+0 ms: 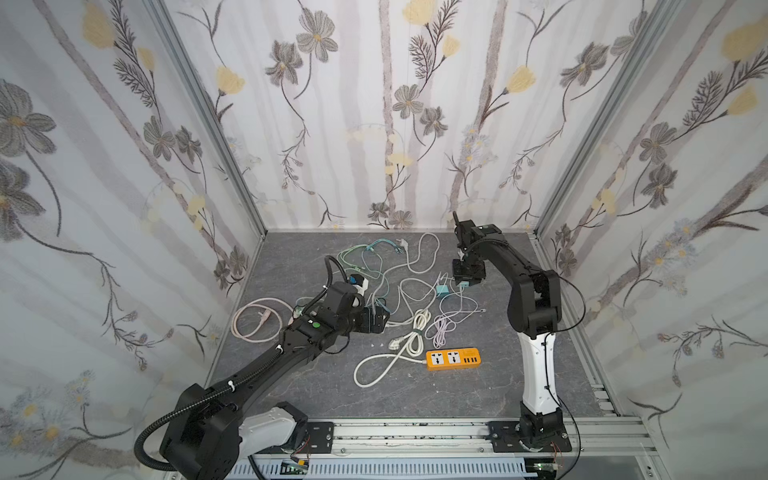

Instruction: Insert the plug

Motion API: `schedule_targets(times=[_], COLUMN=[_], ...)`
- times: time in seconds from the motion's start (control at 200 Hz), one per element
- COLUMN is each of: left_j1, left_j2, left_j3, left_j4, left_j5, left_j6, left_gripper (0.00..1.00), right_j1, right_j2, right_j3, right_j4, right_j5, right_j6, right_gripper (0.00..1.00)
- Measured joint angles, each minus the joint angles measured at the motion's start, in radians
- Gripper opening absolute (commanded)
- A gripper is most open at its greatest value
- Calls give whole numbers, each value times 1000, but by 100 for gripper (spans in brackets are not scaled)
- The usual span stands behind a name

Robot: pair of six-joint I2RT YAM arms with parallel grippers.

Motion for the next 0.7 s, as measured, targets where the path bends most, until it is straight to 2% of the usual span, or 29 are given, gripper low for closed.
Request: schedule_targets(times=[0.145,0.27,0.445,0.595,0.7], left_j1=[2,5,22,23,21], left_j2=[101,229,389,468,515], left_j3=[84,266,537,733,842], left_j4=[17,-7,-73,-203,-284], left_j5=[87,200,404,504,567], left_j6=[-11,-13,-13,27,71], left_gripper=[99,93,87,82,80], right_j1=[26,56,141,204,254], right_j2=[-284,-488,-688,-829,-869], right_j3=[-309,-506,-654,-747,-767], right_j4=[208,370,547,653,699], right_j5=[15,-6,-37,-63,-84], right_j6=[-81,-174,-347,-482,-560], right_gripper=[39,39,40,40,40])
